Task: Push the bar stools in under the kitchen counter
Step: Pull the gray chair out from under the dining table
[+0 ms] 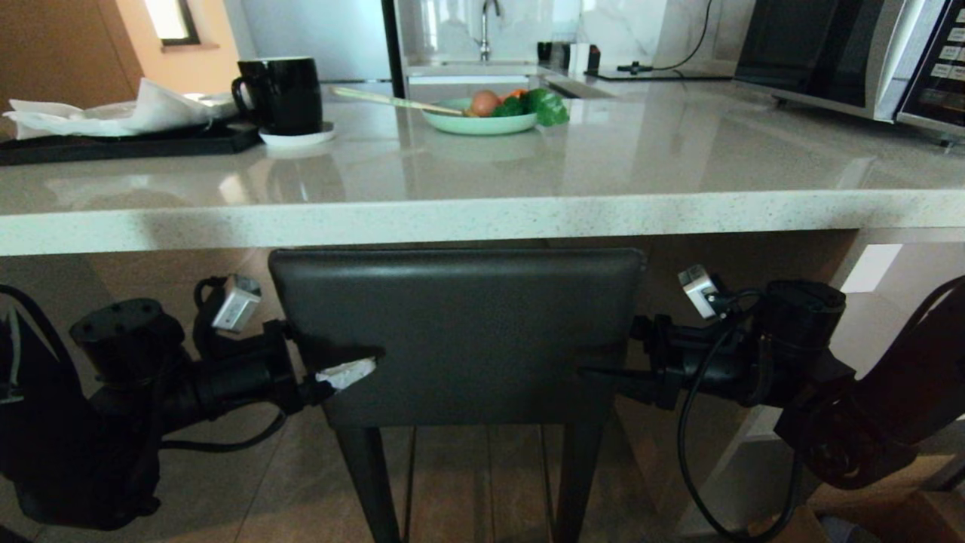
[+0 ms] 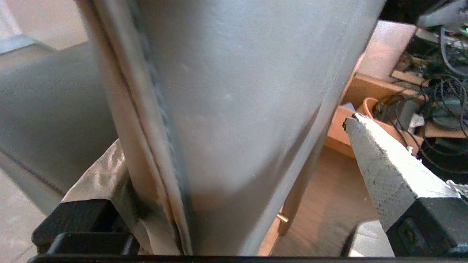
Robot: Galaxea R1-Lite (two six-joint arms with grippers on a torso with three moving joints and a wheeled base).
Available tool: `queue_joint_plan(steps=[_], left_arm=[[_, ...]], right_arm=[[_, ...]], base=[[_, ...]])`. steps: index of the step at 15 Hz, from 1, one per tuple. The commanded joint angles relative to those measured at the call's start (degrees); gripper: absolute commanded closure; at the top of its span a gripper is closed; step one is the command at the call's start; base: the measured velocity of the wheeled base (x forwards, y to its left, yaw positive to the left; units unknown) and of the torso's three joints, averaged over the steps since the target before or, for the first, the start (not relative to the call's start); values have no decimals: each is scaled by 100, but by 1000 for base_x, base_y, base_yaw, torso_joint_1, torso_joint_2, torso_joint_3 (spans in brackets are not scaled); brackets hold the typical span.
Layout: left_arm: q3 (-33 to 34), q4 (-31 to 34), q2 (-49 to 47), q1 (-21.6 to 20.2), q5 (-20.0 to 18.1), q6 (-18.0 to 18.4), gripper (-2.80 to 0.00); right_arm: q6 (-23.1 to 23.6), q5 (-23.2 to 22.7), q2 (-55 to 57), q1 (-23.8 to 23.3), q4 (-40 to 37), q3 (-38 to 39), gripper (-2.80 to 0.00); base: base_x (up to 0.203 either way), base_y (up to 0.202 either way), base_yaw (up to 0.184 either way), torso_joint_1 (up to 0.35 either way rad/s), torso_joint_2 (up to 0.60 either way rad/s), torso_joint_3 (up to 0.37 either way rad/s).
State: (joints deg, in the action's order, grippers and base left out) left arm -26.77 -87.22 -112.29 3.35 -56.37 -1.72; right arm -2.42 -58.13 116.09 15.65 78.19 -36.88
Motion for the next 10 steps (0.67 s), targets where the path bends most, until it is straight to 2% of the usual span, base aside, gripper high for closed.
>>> queue_joint_plan(steps=[1, 10], left_arm=[[72, -44, 8, 24, -50, -3, -280], [84, -44, 58, 45, -42, 20, -280]], right_arm=[[-5, -66, -25, 24, 38, 5, -280], [-13, -32, -87, 61, 38, -13, -280]], base=[[-166, 0, -1, 2, 2, -2], [-194, 0, -2, 0, 4, 4]])
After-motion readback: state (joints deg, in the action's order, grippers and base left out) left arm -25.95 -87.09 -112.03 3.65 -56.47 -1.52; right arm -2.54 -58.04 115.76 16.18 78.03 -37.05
